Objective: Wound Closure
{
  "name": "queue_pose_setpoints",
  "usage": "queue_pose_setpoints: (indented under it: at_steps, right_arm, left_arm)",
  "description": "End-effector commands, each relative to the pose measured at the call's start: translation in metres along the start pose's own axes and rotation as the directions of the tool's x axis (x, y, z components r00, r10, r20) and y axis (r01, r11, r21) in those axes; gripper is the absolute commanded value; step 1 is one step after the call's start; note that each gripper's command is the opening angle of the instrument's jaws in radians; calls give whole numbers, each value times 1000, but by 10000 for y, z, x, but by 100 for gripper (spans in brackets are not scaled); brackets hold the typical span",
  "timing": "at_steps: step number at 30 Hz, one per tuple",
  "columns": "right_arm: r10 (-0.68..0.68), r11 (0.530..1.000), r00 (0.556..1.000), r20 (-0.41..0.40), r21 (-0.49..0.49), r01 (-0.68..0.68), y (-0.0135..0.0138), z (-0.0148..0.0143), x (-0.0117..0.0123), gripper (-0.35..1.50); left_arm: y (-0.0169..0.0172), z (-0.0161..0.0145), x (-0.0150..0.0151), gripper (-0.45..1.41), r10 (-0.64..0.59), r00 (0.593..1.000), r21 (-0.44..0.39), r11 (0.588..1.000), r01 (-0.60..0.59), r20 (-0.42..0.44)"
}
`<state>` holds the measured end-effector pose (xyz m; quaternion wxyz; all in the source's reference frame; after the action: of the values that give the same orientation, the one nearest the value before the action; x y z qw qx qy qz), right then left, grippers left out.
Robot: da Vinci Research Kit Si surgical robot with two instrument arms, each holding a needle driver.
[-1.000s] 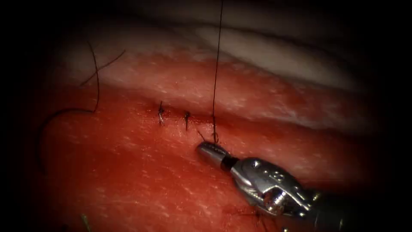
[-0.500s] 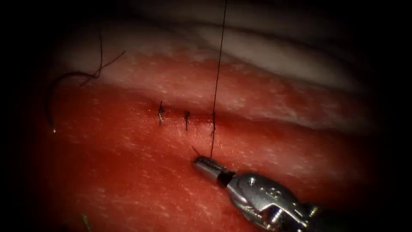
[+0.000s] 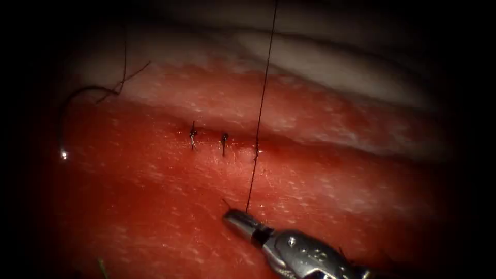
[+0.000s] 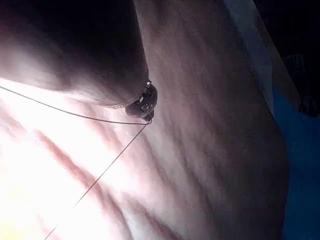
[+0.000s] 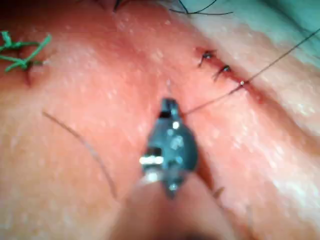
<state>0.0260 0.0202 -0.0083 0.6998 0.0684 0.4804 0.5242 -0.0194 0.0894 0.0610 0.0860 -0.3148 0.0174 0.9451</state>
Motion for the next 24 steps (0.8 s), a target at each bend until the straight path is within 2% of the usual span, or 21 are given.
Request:
queue_pose_setpoints:
  at_steps: [1, 7, 10, 11, 12, 13, 14, 15, 17, 18, 19, 21, 22, 24]
  right_arm:
    - [-1, 1000, 1000, 0, 4, 1, -5, 6, -3, -35]
    - [-2, 1000, 1000, 9, 9, 2, -15, 1, -7, -35]
    - [-1, 999, 1000, -7, 37, 2, -11, 4, 3, -35]
    - [6, 999, 999, -34, 52, -4, -9, 3, 13, -35]
    - [10, 998, 999, -43, 56, -7, -8, 2, 19, -11]
    - [12, 998, 999, -40, 62, -10, -6, 0, 31, 86]
    - [-105, 993, 994, -38, 57, 107, -5, -3, 42, 106]
    - [-105, 993, 994, -38, 57, 107, -5, -3, 42, 106]
    - [-181, 981, 983, -35, 57, 183, -3, -7, 52, 108]
    - [-218, 974, 975, -33, 62, 220, -1, -10, 58, 109]
    - [-227, 971, 973, -31, 63, 229, 1, -11, 62, 111]
    - [-251, 965, 968, -26, 70, 252, 11, -14, 73, 120]
    - [-251, 965, 968, -26, 70, 252, 11, -14, 73, 120]
    - [-248, 966, 969, -26, 74, 249, 17, -13, 80, 120]
  left_arm:
    - [-4, 7, 1, -35, 0, 1000, 2, 1000, 1, -1]
    - [-2, 10, 1, -35, -1, 1000, 5, 1000, 1, 2]
    - [3, 4, -1, -35, 10, 1000, -19, 1000, -11, -20]
    - [9, -5, -2, -35, -10, 999, -43, 999, 8, -44]
    - [12, -10, -1, -35, -22, 998, -57, 998, 18, -56]
    - [23, -26, 2, -35, -41, 996, -90, 995, 33, -85]
    - [33, -44, 8, -35, -56, 993, -112, 993, 44, -104]
    - [33, -44, 8, -35, -56, 993, -112, 993, 44, -104]
    - [47, -68, 17, -35, -74, 988, -135, 989, 56, -132]
    - [64, -97, 26, -35, -80, 984, -157, 986, 55, -160]
    - [72, -110, 30, -35, -90, 980, -164, 985, 61, -176]
    - [113, -166, 49, -35, -100, 971, -205, 977, 55, -219]
    - [113, -166, 49, -35, -100, 971, -205, 977, 55, -219]
    - [138, -194, 56, -35, -100, 966, -226, 973, 46, -237]
